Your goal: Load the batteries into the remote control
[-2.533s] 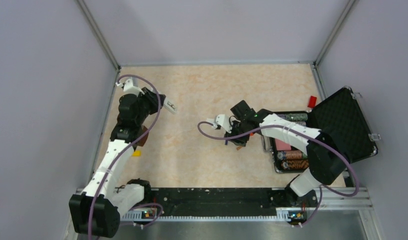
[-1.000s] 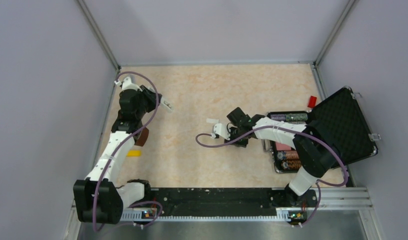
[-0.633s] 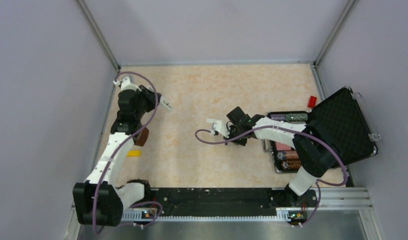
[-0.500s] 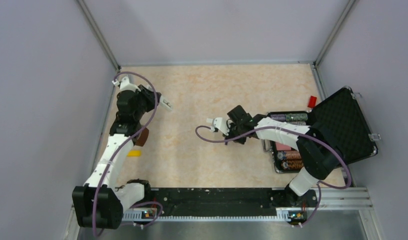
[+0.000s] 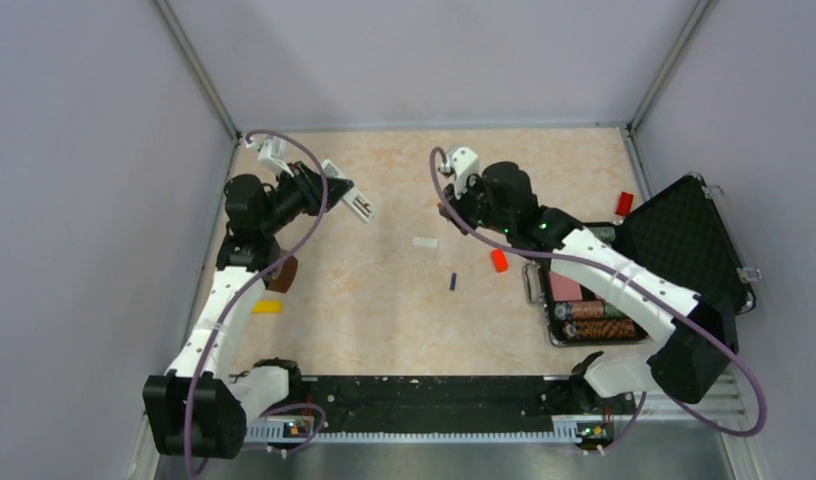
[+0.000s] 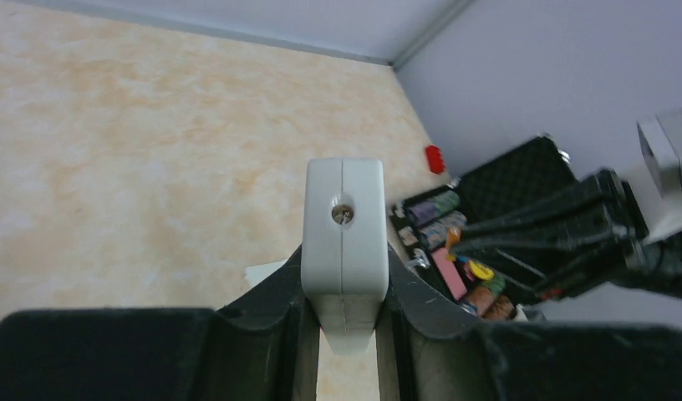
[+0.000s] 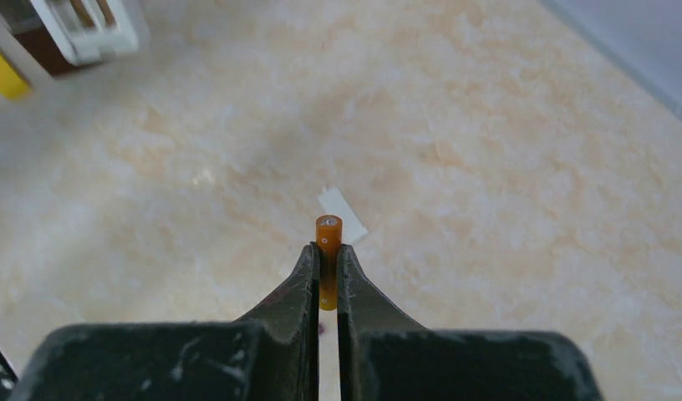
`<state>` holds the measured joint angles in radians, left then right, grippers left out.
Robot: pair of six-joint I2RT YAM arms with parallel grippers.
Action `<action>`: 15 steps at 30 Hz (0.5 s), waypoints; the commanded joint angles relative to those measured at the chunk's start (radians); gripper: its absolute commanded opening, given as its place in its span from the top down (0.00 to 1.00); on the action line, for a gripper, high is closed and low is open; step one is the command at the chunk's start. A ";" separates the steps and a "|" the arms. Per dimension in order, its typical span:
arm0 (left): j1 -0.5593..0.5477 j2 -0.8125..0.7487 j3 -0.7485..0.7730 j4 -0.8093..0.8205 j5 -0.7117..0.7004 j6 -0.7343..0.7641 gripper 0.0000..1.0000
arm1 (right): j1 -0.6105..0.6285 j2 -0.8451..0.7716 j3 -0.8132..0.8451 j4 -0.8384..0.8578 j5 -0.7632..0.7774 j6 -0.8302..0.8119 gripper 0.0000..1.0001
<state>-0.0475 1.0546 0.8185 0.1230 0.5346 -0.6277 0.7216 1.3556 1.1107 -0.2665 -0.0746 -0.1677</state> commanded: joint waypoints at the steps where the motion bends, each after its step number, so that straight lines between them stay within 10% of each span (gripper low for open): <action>1: 0.003 0.044 0.123 0.232 0.349 -0.062 1.00 | 0.003 -0.056 0.129 0.131 -0.021 0.271 1.00; 15: -0.059 0.116 0.144 0.437 0.516 -0.247 1.00 | 0.050 -0.096 0.101 0.498 -0.320 0.496 1.00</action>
<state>-0.0933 1.1809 0.9302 0.4744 1.0187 -0.8452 0.7334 1.2739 1.2041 0.1268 -0.3149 0.2813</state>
